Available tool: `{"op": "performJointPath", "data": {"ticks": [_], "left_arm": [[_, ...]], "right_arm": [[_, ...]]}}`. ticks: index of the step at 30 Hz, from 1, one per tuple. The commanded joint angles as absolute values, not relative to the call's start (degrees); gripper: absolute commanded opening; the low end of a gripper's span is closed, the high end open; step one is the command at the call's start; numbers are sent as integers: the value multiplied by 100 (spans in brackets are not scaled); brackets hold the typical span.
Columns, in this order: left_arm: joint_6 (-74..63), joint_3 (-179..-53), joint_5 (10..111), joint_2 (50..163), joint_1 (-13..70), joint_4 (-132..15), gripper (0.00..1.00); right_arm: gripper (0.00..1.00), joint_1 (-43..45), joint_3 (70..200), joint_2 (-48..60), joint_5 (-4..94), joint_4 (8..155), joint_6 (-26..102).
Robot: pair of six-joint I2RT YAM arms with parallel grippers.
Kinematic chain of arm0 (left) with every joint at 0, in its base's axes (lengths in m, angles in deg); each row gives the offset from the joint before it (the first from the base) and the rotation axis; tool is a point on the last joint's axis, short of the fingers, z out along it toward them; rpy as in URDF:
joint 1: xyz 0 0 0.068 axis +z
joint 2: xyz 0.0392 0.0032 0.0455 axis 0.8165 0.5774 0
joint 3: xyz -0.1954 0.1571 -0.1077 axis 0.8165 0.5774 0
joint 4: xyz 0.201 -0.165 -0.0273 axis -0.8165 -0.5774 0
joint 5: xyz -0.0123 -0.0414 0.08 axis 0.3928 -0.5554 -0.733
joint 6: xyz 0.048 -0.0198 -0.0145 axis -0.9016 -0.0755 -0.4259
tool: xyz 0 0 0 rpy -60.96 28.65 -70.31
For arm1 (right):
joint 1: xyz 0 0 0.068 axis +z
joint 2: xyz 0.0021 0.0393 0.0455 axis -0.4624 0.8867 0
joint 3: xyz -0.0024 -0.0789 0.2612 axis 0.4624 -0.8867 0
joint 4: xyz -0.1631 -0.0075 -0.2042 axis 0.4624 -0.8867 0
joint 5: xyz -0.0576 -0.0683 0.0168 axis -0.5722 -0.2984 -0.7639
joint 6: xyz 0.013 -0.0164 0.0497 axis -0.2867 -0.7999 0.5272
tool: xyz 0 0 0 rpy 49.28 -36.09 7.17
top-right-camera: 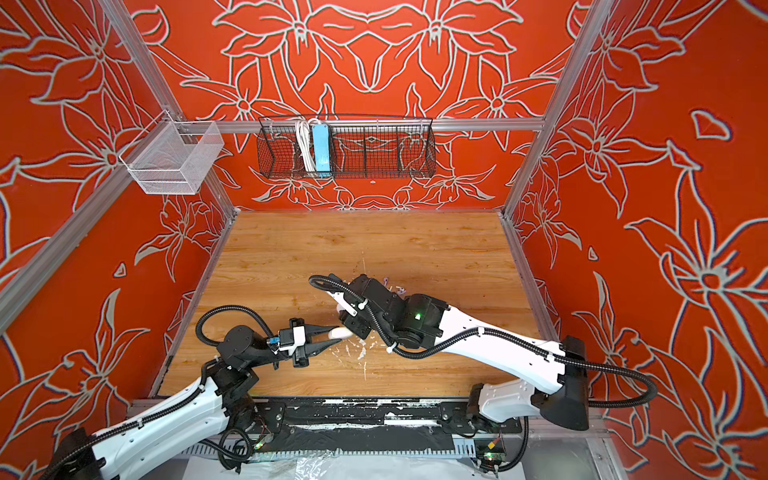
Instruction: Insert the wireless bluetooth earbuds into the charging case
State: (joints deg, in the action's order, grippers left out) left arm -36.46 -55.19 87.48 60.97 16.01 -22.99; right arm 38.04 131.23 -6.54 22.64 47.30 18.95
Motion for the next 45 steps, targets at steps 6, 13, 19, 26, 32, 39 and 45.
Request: {"op": "performJointPath", "data": {"ticks": [6, 13, 19, 26, 32, 39, 45], "left_arm": [[-3608, -5602, 8224, 5984, 1544, -2279, 0], [-2870, -5543, 5647, 6183, 1553, -2458, 0], [-1312, -6076, 3518, 6619, 1926, -3697, 0], [810, -6769, 3854, 7009, 3157, -5245, 0], [1516, -6965, 5114, 8167, 4041, -5037, 0], [1745, -7434, 5998, 9535, 4518, -4937, 0], [1915, -7614, 6662, 10299, 4726, -4672, 0]], "right_arm": [[47, 3862, 12926, -984, 2514, 4965, 2044], [47, 3848, 12366, -1553, 1122, 5197, 2597], [48, 3656, 11634, -1789, 481, 5518, 3206], [63, 3506, 11151, -1544, 440, 5833, 3744], [68, 3198, 11357, -831, 930, 5640, 4117], [72, 2954, 11687, -2, 1631, 5544, 4185], [80, 2862, 11954, 563, 2079, 5606, 4133]]}}
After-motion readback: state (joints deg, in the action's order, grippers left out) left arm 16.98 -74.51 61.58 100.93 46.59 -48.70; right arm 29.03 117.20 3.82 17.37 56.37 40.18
